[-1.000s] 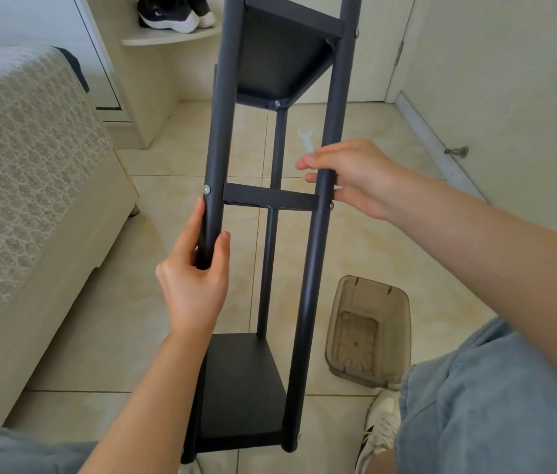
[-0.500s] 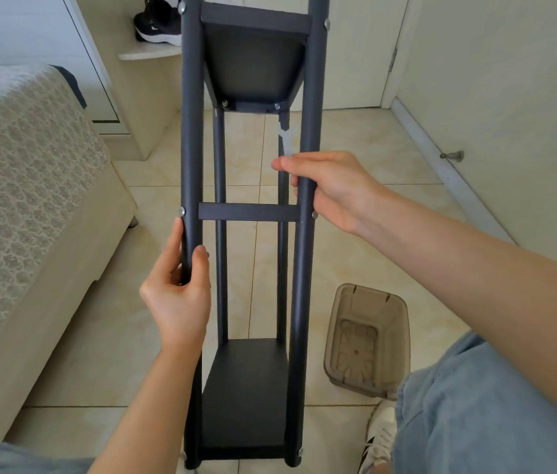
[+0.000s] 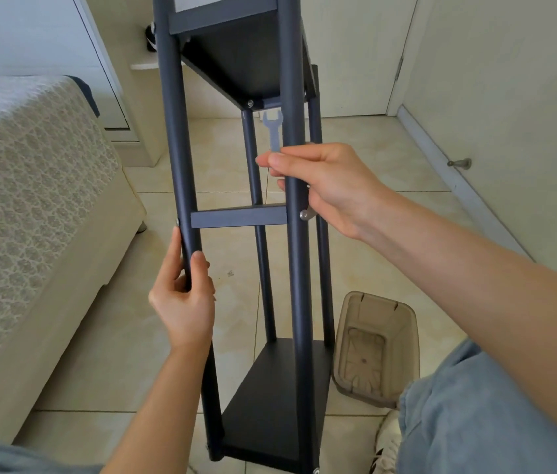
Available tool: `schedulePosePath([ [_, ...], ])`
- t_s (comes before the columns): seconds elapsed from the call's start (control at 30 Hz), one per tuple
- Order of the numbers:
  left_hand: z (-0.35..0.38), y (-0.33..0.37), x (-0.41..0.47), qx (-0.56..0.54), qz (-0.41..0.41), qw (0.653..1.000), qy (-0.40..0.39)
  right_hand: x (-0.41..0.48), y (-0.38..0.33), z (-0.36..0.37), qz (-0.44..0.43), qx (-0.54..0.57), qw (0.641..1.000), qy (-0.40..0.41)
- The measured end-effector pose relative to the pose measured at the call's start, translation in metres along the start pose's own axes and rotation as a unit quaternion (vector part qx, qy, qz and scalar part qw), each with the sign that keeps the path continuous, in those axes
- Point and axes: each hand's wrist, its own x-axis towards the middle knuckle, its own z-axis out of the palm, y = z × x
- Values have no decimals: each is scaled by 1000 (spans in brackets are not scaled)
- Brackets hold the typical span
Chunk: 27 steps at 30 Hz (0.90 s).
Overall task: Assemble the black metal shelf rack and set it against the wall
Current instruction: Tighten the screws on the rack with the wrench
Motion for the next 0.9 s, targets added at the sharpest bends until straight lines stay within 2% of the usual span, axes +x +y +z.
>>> schedulePosePath([
  [0.37, -5, -12, 9, 47, 20, 999, -18, 5, 7, 1, 21, -90, 996, 1],
  [0.53, -8, -13, 11, 144, 20, 989, -21, 2, 7, 6, -3, -127, 992, -4],
  [0.63, -4, 0, 16, 217, 43, 975, -9, 4, 6, 10, -7, -126, 992, -2],
  [0.7, 5, 18, 12, 227, 63, 972, 2, 6, 5, 12, -7, -127, 992, 1],
  [0.77, 18, 37, -3, 201, 87, 975, -21, 6, 6, 15, -11, -129, 991, 17],
  [0.9, 39, 62, -39, 146, 68, 978, -129, 11, 7, 23, -11, -128, 990, 50],
])
